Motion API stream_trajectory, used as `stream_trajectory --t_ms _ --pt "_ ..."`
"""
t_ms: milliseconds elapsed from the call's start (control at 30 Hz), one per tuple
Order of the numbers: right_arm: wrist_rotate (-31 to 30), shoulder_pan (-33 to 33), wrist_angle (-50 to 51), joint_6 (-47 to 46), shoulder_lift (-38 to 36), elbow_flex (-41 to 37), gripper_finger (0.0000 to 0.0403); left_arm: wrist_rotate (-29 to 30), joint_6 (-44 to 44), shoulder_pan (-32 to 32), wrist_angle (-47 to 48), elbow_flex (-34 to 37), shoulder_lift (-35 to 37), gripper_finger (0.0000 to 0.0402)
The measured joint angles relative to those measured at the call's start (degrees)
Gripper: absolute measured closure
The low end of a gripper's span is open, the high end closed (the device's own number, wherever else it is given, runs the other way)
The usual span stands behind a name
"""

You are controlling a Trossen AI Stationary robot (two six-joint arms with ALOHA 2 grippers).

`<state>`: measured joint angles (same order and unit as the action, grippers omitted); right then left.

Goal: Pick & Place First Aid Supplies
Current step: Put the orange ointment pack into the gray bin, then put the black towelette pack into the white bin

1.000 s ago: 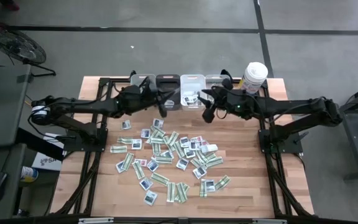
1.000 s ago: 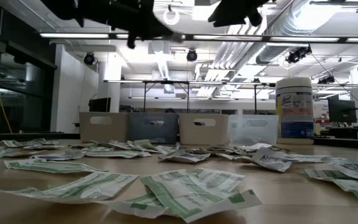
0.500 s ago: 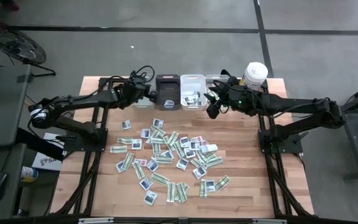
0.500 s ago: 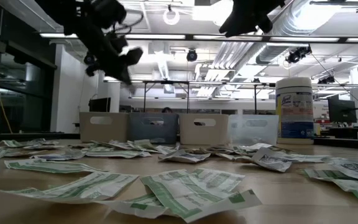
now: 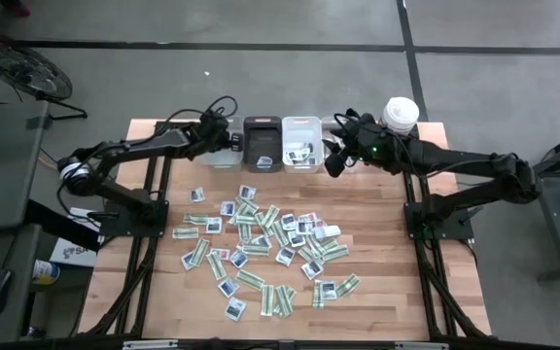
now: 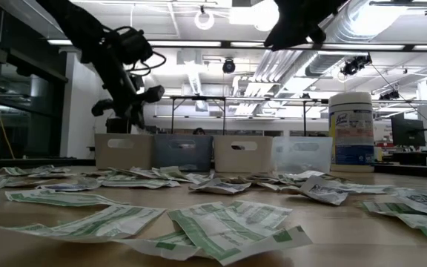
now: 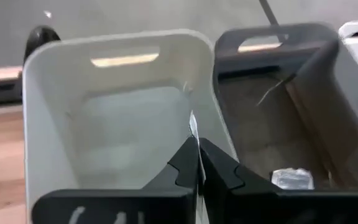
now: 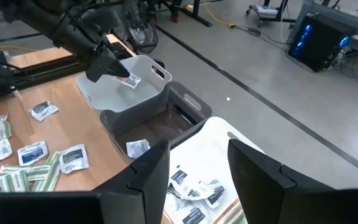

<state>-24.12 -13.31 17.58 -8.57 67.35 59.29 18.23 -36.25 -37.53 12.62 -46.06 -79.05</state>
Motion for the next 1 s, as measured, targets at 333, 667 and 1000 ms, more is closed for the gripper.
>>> stream_trajectory --t_ms 333,667,1000 --pt "5.4 -3.2 0.3 1.4 0.0 0.0 0.0245 -3.1 5.0 -2.5 -0.1 0.0 -0.2 0.0301" --pt "8.2 -7.0 0.3 1.5 0.0 0.0 0.0245 -4.4 13.6 -3.5 4.3 0.0 7.6 0.0284" --pt "8.2 -9.4 0.4 0.0 0.0 0.0 0.0245 -14.7 32.6 -3.4 20.4 0.0 19.5 0.0285"
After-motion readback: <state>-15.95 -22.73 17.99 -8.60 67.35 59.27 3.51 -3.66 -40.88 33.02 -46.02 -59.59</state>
